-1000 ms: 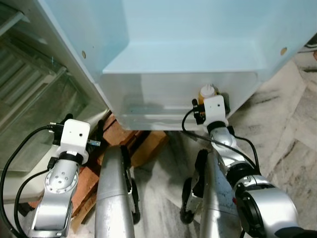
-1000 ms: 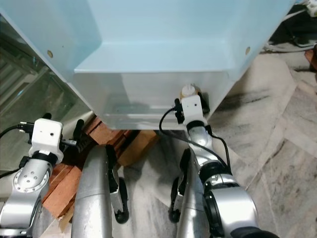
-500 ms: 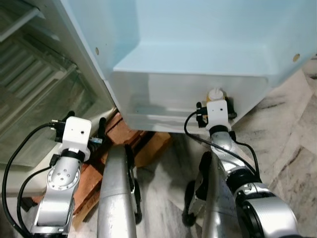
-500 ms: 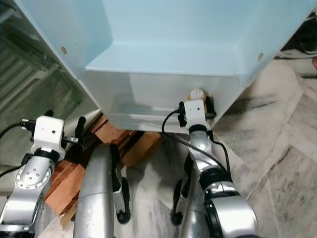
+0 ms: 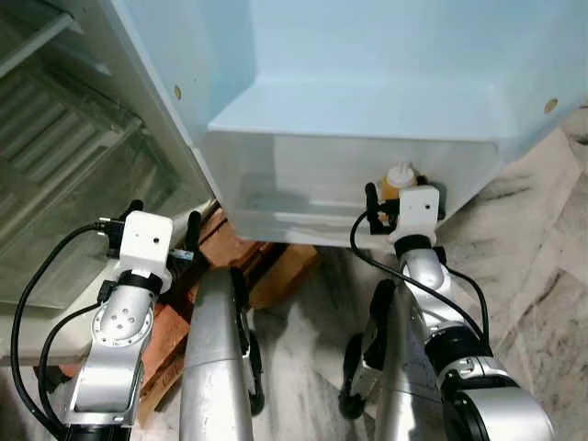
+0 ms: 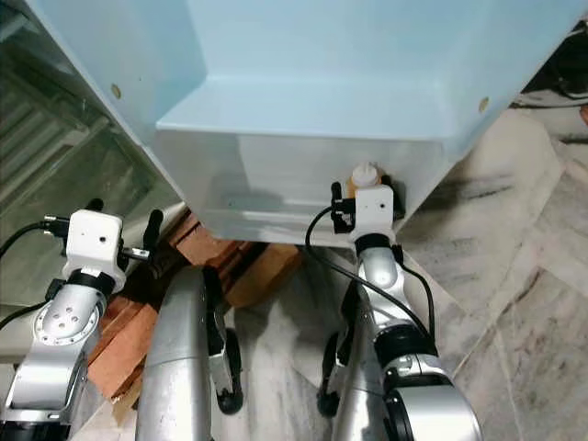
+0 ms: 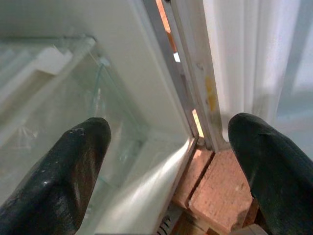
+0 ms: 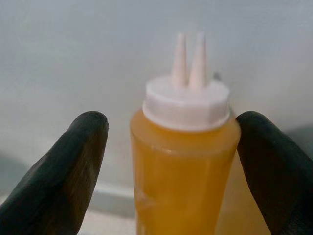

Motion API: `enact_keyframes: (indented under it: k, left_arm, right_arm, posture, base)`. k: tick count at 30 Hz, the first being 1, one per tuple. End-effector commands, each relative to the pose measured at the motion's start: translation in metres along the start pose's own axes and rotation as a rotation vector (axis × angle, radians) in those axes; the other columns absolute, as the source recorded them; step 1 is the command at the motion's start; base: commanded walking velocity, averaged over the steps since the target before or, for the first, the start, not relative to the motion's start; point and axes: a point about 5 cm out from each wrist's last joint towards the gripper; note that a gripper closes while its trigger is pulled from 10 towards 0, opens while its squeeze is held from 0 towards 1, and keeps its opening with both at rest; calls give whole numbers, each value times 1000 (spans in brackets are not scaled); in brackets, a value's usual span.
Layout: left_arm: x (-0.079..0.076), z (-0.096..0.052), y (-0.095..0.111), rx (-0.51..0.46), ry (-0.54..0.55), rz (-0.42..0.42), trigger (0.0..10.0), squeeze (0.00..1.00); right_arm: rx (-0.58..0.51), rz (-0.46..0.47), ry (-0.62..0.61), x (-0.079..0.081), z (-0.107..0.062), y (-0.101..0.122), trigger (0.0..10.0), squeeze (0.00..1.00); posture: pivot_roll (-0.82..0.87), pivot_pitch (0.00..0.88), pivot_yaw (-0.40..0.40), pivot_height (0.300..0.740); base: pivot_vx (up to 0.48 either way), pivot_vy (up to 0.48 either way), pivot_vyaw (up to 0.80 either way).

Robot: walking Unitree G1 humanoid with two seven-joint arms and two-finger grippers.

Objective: Restocking fridge

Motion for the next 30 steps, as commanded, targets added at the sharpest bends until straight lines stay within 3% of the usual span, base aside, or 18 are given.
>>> enact_keyframes:
  k: [1,10,16,18,19,20,22,30]
  left_arm:
    - [-1,-3,-6,21,3,-3,10000,0]
    - [0,1,-5,12,10,-9,10000,0]
    - [-2,3,-6,8,8,-16,10000,0]
    - [-3,4,-6,9,5,-19,10000,0]
    - [-5,5,-8,12,-1,-25,10000,0]
    - [-5,5,-8,12,-1,-25,10000,0]
    - [-9,5,-10,11,-10,-33,10000,0]
    - [-11,6,-11,-5,1,-48,10000,0]
  right_arm:
    - [-208,-23,-148,-33,15,43,10000,0]
    - [-318,-78,-109,-20,15,70,10000,0]
    - [-296,-42,-62,-12,2,69,10000,0]
    - [-271,-25,-24,-8,-10,64,10000,0]
    - [-248,-11,21,-2,-24,58,10000,0]
    - [-248,-11,21,-2,-24,58,10000,0]
    - [-218,-8,77,6,-45,51,10000,0]
    - [-158,-38,121,8,-85,36,10000,0]
  posture:
    - [139,226,45,511]
    - [130,207,42,511]
    - [115,189,45,511]
    - [96,179,48,511]
    - [76,163,48,511]
    - [76,163,48,511]
    - [59,148,47,511]
    - [31,76,25,511]
  base:
    - [0,0,0]
    - [0,0,0]
    - [0,0,0]
    - [0,0,0]
    - [0,0,0]
    - [0,0,0]
    - [0,0,0]
    - [0,0,0]
Point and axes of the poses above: a point about 5 cm out from each wrist's last joint towards the gripper, its own z axis pointing out of the wrist towards the gripper, its own y axis along the axis of the wrist's last joint, x = y × z, and after that the axes turned 3 degrees about -z, right-handed
